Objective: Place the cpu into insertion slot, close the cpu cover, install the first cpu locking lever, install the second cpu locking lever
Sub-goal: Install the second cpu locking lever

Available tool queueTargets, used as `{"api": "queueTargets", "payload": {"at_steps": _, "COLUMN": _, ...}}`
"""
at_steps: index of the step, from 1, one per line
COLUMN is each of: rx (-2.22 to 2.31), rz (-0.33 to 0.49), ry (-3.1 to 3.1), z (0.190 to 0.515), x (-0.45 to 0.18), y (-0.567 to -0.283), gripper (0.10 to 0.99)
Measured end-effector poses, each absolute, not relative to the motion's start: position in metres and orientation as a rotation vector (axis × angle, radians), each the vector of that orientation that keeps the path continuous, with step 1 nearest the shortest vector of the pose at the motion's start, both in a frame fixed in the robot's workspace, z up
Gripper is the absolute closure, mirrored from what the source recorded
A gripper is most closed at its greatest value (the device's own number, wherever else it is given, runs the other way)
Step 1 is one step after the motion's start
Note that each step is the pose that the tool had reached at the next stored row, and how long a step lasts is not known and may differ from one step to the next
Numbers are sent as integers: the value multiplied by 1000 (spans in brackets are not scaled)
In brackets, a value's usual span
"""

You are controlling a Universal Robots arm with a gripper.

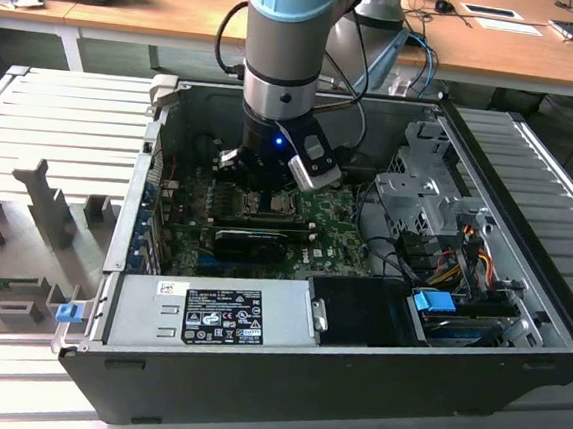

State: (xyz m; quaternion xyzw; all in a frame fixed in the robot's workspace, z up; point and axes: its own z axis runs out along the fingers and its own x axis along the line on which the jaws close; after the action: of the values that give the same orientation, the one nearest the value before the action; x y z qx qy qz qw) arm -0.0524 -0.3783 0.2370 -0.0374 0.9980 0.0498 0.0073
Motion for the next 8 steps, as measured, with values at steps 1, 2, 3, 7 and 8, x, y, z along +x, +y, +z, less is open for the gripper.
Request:
{"api": "queueTargets", "payload": {"at_steps": 1, "rx": -117, "rz": 156, "ry": 3121, "z": 236, "x": -55, "y": -378, "gripper": 980}}
{"api": "queueTargets", "payload": {"at_steps": 2, "rx": -118, "rz": 156, "ry": 3121, "z": 234, "x": -56, "y": -378, "gripper": 980}}
{"api": "queueTargets", "payload": {"at_steps": 3, "rx": -119, "rz": 156, "ry": 3121, "z": 231, "x": -57, "y": -378, "gripper": 980}}
{"api": "queueTargets", "payload": {"at_steps": 7, "rx": -145, "rz": 158, "ry": 3121, "z": 223, "x": -60, "y": -378, "gripper": 980}}
{"api": "queueTargets", "payload": {"at_steps": 8, "rx": -166, "rz": 160, "ry": 3120, "z": 221, "x": -61, "y": -378, "gripper": 980}}
